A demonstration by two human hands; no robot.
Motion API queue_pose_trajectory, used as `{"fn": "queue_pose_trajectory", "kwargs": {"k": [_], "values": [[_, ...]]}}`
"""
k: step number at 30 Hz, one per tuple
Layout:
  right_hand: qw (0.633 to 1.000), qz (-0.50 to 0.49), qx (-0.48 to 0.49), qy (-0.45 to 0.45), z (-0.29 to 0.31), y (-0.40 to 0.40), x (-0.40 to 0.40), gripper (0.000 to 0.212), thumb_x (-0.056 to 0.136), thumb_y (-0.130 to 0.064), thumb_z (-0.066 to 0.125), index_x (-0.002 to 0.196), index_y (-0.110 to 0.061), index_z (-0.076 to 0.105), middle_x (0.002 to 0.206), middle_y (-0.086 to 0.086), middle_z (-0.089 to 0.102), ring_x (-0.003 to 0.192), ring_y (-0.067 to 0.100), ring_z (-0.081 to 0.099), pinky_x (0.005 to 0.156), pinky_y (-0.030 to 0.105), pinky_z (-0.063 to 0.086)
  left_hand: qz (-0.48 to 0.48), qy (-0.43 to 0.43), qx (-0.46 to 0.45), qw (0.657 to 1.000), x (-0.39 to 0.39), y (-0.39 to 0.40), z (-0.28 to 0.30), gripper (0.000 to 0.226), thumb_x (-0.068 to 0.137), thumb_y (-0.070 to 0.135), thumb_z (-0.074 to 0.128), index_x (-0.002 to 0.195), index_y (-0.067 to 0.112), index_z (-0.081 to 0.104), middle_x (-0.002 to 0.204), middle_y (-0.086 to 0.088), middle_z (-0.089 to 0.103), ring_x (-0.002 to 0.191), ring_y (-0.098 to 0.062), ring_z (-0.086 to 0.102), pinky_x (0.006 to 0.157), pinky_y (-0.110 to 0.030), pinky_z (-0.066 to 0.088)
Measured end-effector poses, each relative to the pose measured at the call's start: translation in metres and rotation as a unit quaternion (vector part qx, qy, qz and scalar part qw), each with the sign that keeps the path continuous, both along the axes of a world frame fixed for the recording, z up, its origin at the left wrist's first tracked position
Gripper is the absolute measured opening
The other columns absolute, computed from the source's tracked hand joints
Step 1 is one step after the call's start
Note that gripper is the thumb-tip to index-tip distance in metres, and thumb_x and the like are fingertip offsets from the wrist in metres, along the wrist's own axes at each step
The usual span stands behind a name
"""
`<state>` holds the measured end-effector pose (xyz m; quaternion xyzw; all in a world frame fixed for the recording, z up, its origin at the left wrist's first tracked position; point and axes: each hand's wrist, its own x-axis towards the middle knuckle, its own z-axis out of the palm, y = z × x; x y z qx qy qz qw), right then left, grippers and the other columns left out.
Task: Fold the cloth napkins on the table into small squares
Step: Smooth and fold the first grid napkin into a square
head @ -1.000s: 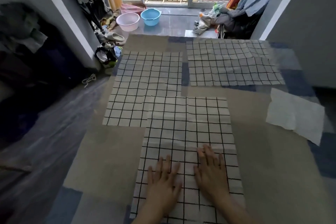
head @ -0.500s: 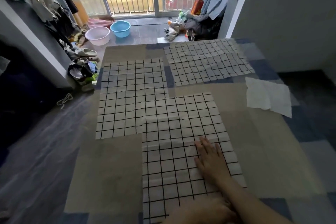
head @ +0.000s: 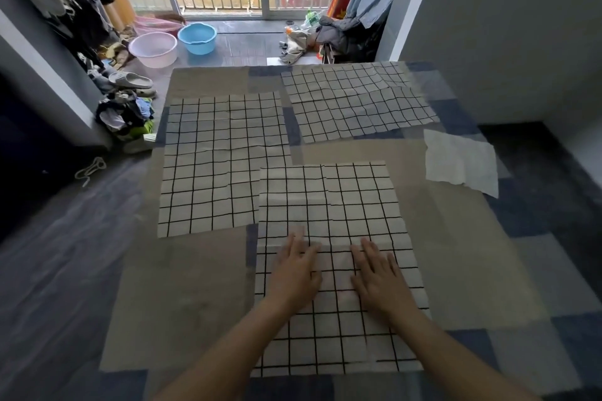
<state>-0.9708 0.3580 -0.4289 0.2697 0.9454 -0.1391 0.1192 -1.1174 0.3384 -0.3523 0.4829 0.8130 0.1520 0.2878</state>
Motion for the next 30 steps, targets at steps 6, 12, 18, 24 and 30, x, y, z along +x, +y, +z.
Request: {"fn": "queue_pose_trajectory", "kwargs": {"k": [6, 12, 18, 24, 30], "values": [[0.999, -0.023, 0.01, -0.029, 0.0, 0.021, 0.045, 0.072, 0.081, -0.07, -0.009, 0.146, -0.041, -0.02, 0.155, -0.013, -0.029, 0.139, 0.001, -0.032, 0.117, 0.039, -0.012, -0.007, 0.134, -0.07, 0.988, -0.026, -0.141, -0.067, 0.074, 0.084, 0.056, 0.003, 0.154, 0.033, -0.005, 0.157, 0.006, -0.026, 0.145, -0.021, -0.026, 0.119, -0.048, -0.011], [0.996, -0.079, 0.009, -0.028, 0.002, 0.049, 0.085, 0.077, 0.08, -0.074, -0.011, 0.149, -0.039, -0.015, 0.157, -0.009, -0.026, 0.145, 0.009, -0.019, 0.119, 0.045, -0.001, 0.001, 0.125, -0.09, 0.988, 0.004, -0.137, -0.083, 0.066, 0.09, 0.049, 0.033, 0.152, 0.031, 0.022, 0.161, -0.004, 0.018, 0.147, -0.026, 0.006, 0.113, -0.049, 0.003], [0.929, -0.345, -0.052, 0.127, 0.027, 0.044, 0.101, 0.063, 0.086, -0.028, 0.065, 0.139, -0.012, 0.036, 0.136, 0.017, 0.039, 0.117, 0.03, 0.042, 0.095, 0.043, 0.043, 0.056, 0.164, -0.103, 0.98, -0.002, -0.126, -0.083, 0.071, 0.08, 0.063, -0.01, 0.146, 0.041, -0.02, 0.154, 0.007, -0.032, 0.141, -0.02, -0.033, 0.112, -0.047, -0.025], [0.803, -0.384, -0.42, 0.175, 0.041, 0.052, 0.108, 0.05, 0.083, -0.01, 0.072, 0.118, -0.025, 0.041, 0.112, -0.004, 0.058, 0.104, 0.018, 0.058, 0.09, 0.039, 0.052, 0.113, 0.165, -0.138, 0.97, 0.015, -0.113, -0.078, 0.084, 0.071, 0.072, -0.013, 0.147, 0.036, -0.022, 0.153, 0.003, -0.035, 0.141, -0.023, -0.034, 0.112, -0.046, -0.025], [0.741, -0.313, -0.594, 0.029, 0.052, 0.088, 0.122, 0.067, 0.056, -0.03, 0.088, 0.112, -0.005, 0.063, 0.105, 0.011, 0.073, 0.097, 0.026, 0.07, 0.085, 0.038, 0.056, 0.16, 0.123, -0.136, 0.97, 0.023, -0.108, -0.084, 0.086, 0.071, 0.074, -0.011, 0.146, 0.035, -0.028, 0.15, 0.003, -0.042, 0.138, -0.024, -0.039, 0.115, -0.05, -0.018]]}}
